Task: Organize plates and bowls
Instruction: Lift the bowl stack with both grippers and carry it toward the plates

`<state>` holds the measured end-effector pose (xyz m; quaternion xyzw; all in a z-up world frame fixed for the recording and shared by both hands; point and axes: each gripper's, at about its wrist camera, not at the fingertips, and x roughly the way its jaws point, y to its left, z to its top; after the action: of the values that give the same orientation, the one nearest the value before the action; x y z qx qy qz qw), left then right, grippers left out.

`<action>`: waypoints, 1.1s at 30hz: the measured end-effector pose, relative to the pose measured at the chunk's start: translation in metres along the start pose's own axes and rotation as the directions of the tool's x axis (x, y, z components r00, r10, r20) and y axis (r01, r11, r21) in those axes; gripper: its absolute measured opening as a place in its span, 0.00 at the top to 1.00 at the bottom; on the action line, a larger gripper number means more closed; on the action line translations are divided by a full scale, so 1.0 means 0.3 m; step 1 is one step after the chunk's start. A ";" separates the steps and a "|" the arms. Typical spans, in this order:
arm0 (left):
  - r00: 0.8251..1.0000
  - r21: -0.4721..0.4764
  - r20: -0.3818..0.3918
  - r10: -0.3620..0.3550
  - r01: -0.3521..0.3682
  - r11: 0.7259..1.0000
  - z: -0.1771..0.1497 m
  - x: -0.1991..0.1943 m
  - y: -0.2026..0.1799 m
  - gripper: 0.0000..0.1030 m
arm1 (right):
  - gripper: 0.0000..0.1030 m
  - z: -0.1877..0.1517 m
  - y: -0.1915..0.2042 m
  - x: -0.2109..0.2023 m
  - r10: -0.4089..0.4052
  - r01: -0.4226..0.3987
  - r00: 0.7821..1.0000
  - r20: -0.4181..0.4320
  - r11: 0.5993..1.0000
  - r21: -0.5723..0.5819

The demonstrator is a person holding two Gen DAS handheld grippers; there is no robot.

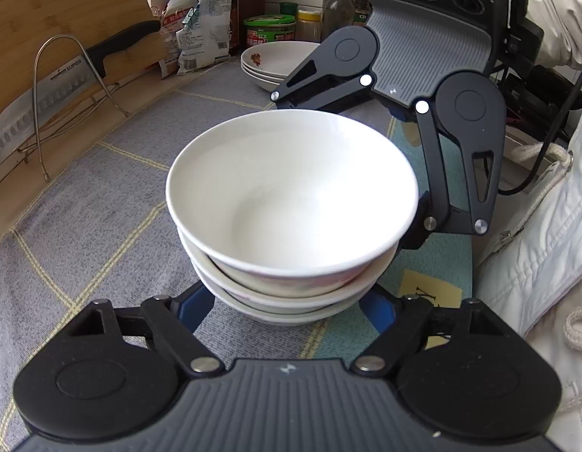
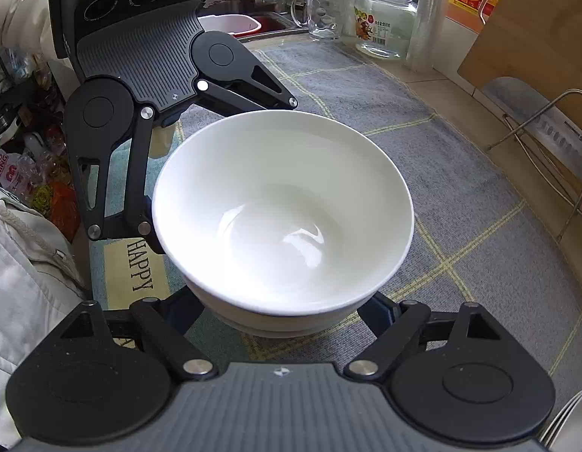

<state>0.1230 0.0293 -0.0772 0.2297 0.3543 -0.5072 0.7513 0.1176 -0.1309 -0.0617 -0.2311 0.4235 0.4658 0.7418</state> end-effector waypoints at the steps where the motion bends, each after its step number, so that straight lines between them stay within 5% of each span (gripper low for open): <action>1: 1.000 -0.003 0.000 0.001 -0.001 1.000 -0.001 0.001 -0.001 0.20 | 0.12 -0.001 0.001 0.000 -0.001 0.001 1.000 0.001 1.000 0.000; 16: 1.000 0.014 0.000 0.015 -0.015 1.000 0.096 0.040 -0.054 0.20 | 0.13 -0.037 -0.012 -0.085 -0.023 0.023 1.000 -0.006 0.999 0.027; 33: 0.999 0.066 0.041 0.001 -0.004 0.998 0.421 0.235 -0.122 0.20 | 0.13 -0.237 -0.174 -0.347 -0.111 0.111 0.994 0.003 0.993 0.041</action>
<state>0.1436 -0.1158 -0.0495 0.2444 0.3219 -0.5223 0.7510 0.1128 -0.2590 -0.0145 -0.2378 0.4176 0.4156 0.7722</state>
